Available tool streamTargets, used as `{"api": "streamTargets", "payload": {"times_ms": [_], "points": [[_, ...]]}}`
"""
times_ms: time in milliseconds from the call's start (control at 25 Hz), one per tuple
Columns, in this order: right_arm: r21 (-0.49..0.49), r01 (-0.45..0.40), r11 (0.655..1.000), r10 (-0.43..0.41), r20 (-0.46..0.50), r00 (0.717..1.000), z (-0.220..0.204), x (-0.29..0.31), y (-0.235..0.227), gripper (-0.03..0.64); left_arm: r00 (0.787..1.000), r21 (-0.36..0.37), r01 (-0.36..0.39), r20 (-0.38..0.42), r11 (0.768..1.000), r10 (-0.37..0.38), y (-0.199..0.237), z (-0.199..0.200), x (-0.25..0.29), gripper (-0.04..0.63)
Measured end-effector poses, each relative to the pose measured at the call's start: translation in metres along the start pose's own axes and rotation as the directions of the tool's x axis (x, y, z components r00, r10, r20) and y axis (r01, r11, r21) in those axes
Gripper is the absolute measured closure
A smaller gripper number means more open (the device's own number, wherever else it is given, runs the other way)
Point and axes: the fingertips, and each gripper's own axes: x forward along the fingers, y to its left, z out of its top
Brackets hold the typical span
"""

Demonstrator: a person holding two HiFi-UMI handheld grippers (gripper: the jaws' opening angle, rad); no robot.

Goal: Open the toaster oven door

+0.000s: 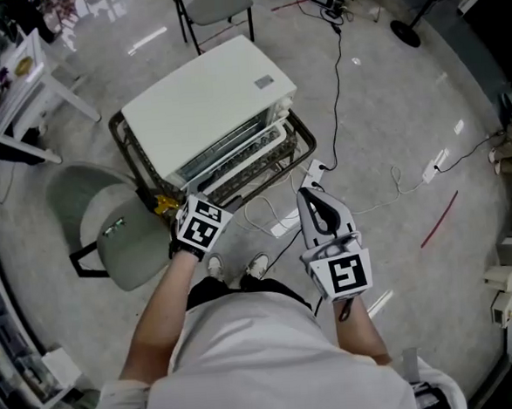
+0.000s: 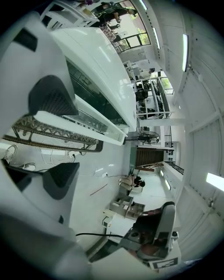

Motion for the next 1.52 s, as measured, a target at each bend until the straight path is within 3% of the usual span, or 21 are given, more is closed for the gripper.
{"api": "streamTargets", "payload": {"times_ms": [160,360,600,760,920,1120,1280,1440,1520], "points": [[-0.003,-0.011,1.0,0.011,0.004,1.0,-0.001,0.004,-0.002,0.595,1.0,0.013,0.0,-0.006,1.0,0.0,-0.012,-0.007,0.004,0.256],[-0.01,-0.029,1.0,0.03,0.005,1.0,-0.001,0.007,0.002,0.595,1.0,-0.068,0.018,0.018,0.998,-0.017,-0.026,-0.013,0.006,0.256],[-0.012,-0.033,0.999,0.033,-0.007,0.999,-0.005,0.003,-0.001,0.595,1.0,-0.055,-0.008,0.024,0.998,0.009,-0.04,-0.022,0.011,0.256],[-0.016,-0.035,0.999,0.034,-0.012,0.999,-0.007,0.001,-0.001,0.595,0.998,-0.139,0.004,0.066,0.99,0.005,-0.046,-0.019,0.011,0.231],[-0.015,-0.037,0.999,0.036,-0.019,0.999,-0.01,0.0,0.0,0.594,0.992,-0.291,0.041,0.126,0.956,-0.004,-0.047,-0.016,0.012,0.219],[-0.019,-0.028,0.999,0.027,-0.027,0.999,-0.013,-0.005,-0.001,0.595,0.988,-0.359,0.068,0.155,0.931,-0.012,-0.053,-0.018,0.013,0.218],[-0.023,-0.02,1.0,0.019,-0.033,0.999,-0.016,-0.01,-0.002,0.594,0.977,-0.485,0.128,0.212,0.865,-0.026,-0.057,-0.013,0.014,0.215],[-0.027,-0.013,1.0,0.012,-0.039,0.999,-0.018,-0.014,-0.001,0.594,0.971,-0.534,0.144,0.238,0.833,-0.015,-0.06,-0.013,0.016,0.207],[-0.03,-0.012,0.999,0.01,-0.045,0.999,-0.02,-0.017,-0.001,0.595,0.966,-0.576,0.162,0.257,0.801,-0.011,-0.061,-0.013,0.016,0.205]]}}
